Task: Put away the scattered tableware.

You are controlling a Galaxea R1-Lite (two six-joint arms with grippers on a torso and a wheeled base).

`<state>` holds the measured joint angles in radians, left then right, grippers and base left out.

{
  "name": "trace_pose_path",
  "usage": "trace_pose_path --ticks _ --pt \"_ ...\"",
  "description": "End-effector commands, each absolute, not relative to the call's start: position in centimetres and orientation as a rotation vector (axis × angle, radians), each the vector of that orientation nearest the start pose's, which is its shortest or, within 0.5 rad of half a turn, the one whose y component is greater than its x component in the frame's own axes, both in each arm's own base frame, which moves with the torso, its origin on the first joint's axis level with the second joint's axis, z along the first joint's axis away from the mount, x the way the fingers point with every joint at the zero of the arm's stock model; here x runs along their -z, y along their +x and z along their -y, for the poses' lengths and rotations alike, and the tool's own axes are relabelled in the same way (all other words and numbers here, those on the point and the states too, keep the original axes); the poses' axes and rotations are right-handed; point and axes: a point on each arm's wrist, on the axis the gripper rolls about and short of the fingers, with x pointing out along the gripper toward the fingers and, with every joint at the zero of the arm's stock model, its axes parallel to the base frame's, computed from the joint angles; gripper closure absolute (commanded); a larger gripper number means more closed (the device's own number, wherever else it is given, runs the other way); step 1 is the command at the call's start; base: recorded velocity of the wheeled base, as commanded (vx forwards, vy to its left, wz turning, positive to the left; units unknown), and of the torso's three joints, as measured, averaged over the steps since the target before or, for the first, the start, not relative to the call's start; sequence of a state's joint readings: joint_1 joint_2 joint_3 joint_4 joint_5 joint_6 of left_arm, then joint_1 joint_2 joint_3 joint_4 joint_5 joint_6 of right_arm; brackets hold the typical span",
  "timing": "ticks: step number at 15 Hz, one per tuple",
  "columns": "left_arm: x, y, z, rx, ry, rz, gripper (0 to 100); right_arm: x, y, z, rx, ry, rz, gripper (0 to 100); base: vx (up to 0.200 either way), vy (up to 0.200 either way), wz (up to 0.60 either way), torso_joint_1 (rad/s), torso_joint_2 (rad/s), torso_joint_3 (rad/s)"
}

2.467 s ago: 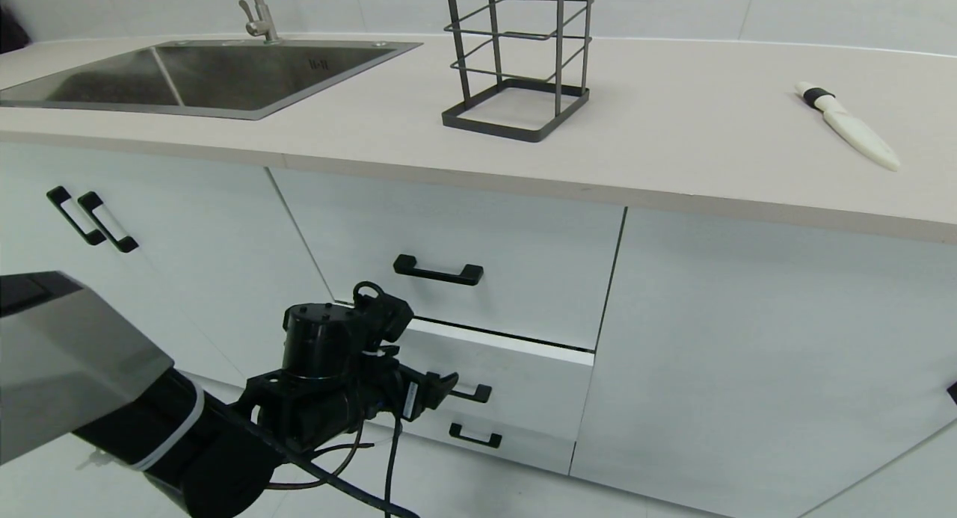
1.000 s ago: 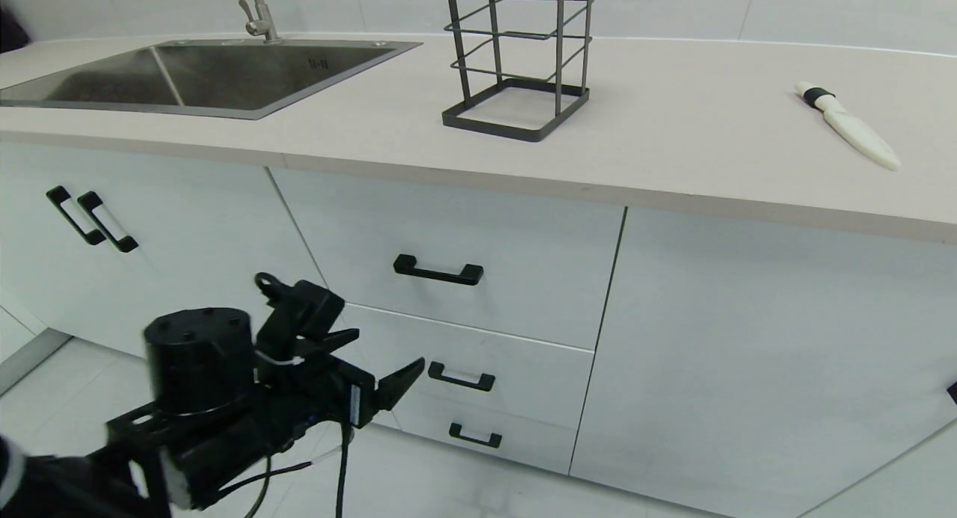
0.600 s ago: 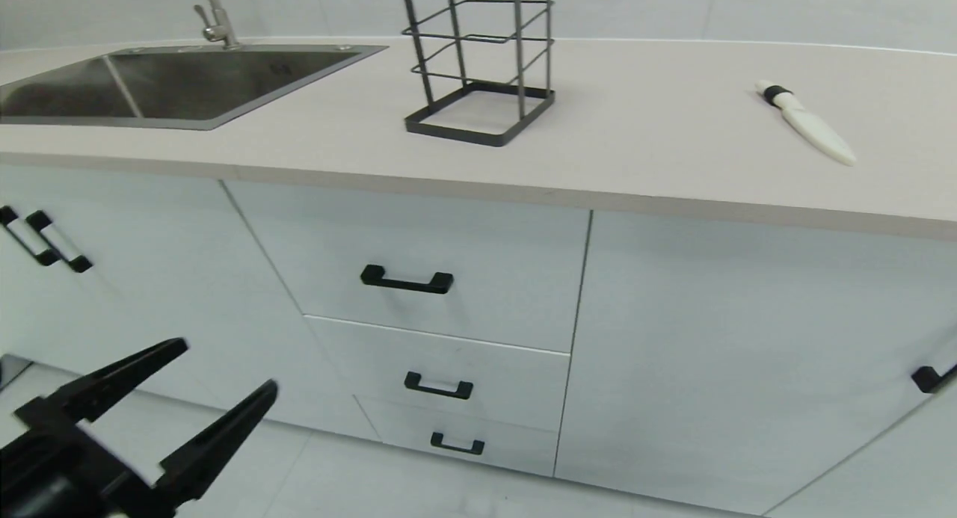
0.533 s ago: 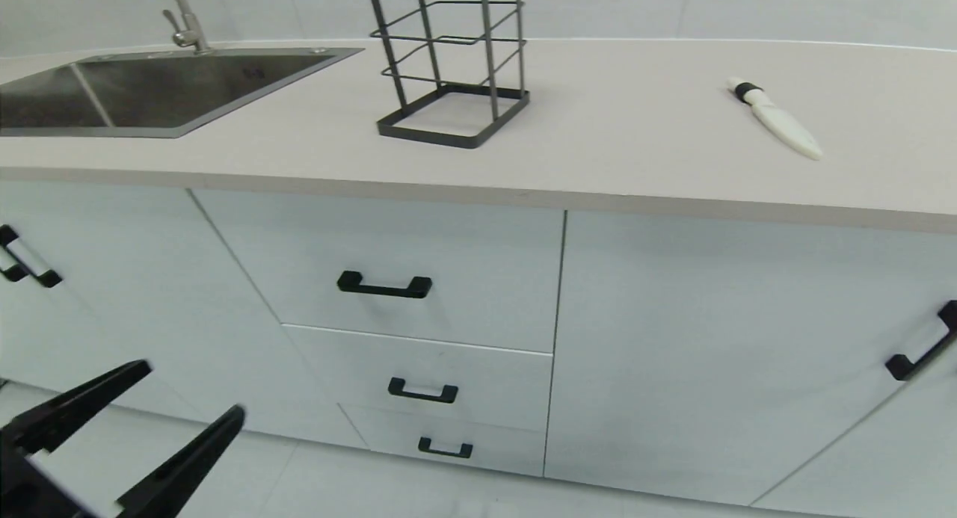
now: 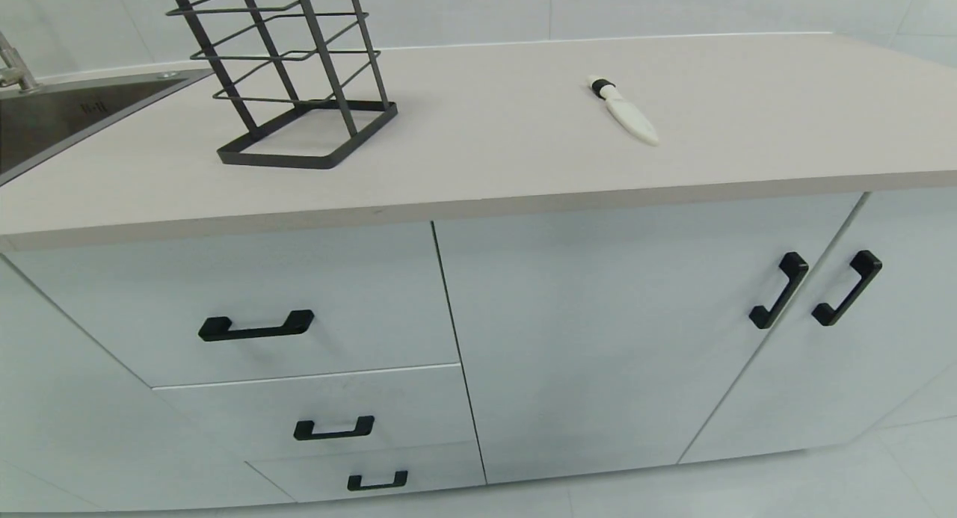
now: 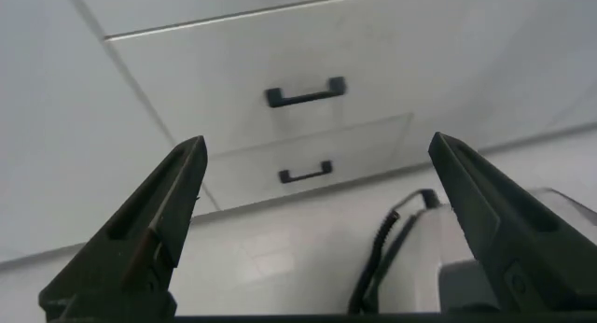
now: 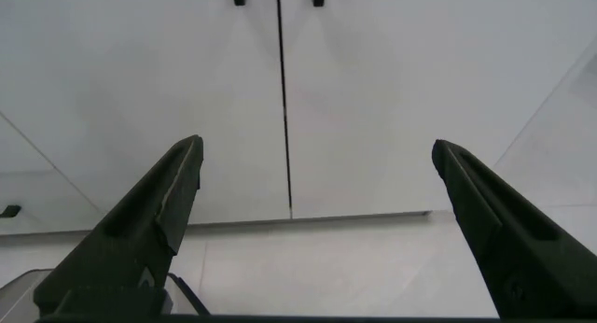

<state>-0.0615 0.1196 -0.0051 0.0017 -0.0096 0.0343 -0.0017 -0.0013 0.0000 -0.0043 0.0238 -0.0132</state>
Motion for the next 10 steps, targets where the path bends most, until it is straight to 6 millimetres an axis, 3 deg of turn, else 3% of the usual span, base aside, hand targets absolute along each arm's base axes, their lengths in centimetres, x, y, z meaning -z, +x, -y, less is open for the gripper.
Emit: trace_pose_path --ticks 1,10 --pt "-7.58 -2.13 0.03 -0.015 0.052 -0.022 0 -7.60 -2.28 -0.06 -0.023 -0.015 0.005 0 0.000 0.000 0.00 0.000 0.00 0.000" --pt "-7.57 -2.29 0.01 -0.006 -0.025 0.000 0 -7.60 -2.28 -0.06 -0.023 -0.012 0.005 0 0.000 0.000 0.00 0.021 -0.03 -0.007"
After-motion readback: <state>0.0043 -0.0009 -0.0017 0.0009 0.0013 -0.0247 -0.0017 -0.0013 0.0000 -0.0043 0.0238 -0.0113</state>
